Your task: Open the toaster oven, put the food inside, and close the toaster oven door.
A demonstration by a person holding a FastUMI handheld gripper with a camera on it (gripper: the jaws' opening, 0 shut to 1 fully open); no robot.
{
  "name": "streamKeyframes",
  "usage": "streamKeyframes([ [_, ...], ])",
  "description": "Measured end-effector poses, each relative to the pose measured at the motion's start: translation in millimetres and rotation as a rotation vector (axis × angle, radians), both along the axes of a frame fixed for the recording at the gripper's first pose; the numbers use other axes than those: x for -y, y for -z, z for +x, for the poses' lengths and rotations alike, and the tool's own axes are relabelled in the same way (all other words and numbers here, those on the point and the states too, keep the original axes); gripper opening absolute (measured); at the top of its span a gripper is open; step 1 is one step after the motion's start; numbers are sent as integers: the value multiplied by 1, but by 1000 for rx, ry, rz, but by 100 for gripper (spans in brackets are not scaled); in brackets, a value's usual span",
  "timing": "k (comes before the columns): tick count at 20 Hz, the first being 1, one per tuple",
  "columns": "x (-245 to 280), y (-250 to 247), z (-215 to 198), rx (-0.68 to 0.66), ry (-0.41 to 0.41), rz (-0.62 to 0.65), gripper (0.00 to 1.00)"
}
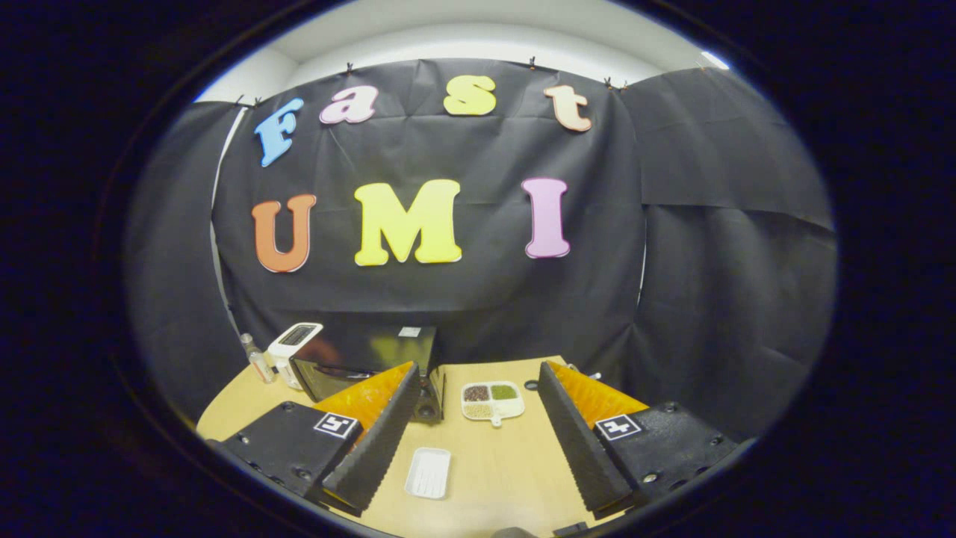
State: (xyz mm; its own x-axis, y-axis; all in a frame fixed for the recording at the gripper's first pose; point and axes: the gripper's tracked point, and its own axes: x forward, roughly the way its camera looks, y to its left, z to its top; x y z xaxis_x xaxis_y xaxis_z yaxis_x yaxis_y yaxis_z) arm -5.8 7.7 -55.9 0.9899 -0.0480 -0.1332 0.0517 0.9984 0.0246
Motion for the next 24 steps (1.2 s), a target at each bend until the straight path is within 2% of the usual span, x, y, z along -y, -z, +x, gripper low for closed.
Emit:
streamKeyframes([
  [4,37,-30,-15,61,-10,-7,100],
  [7,65,-36,-15,81,13,-32,100],
  [16,73,-28,-8,110,-66,13,100],
  [24,77,-29,-6,117,-54,9,100],
])
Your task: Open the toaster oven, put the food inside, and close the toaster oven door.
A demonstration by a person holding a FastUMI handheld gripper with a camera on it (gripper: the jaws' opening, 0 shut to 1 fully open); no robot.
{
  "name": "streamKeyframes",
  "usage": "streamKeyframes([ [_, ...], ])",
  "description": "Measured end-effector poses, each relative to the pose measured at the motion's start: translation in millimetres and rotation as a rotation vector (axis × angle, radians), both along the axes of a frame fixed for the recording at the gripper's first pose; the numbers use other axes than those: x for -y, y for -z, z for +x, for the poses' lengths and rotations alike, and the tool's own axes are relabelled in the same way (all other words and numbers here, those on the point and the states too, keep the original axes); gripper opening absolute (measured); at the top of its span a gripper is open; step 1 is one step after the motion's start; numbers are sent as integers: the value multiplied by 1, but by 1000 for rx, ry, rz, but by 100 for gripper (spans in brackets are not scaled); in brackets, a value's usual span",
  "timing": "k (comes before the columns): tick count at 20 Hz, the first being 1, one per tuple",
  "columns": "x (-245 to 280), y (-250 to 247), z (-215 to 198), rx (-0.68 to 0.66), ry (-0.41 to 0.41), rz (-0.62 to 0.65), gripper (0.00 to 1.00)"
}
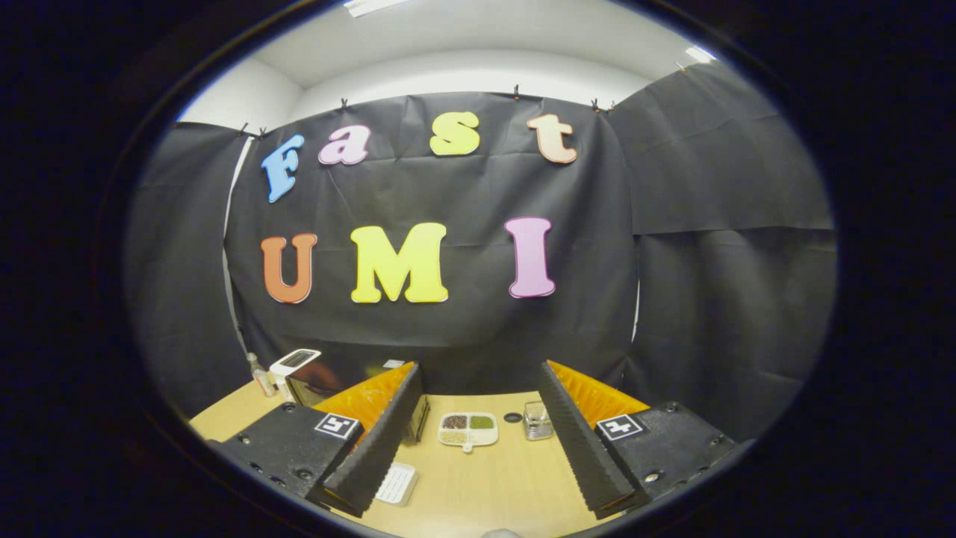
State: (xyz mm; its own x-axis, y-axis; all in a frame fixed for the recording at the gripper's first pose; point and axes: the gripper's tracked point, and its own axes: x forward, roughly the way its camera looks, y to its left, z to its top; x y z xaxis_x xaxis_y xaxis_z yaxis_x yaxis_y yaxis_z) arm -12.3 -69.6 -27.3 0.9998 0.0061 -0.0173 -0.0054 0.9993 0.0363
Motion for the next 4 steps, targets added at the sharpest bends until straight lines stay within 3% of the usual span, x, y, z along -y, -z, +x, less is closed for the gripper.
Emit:
streamKeyframes([
  [4,-4,-3,-3,4,10,-7,100],
])
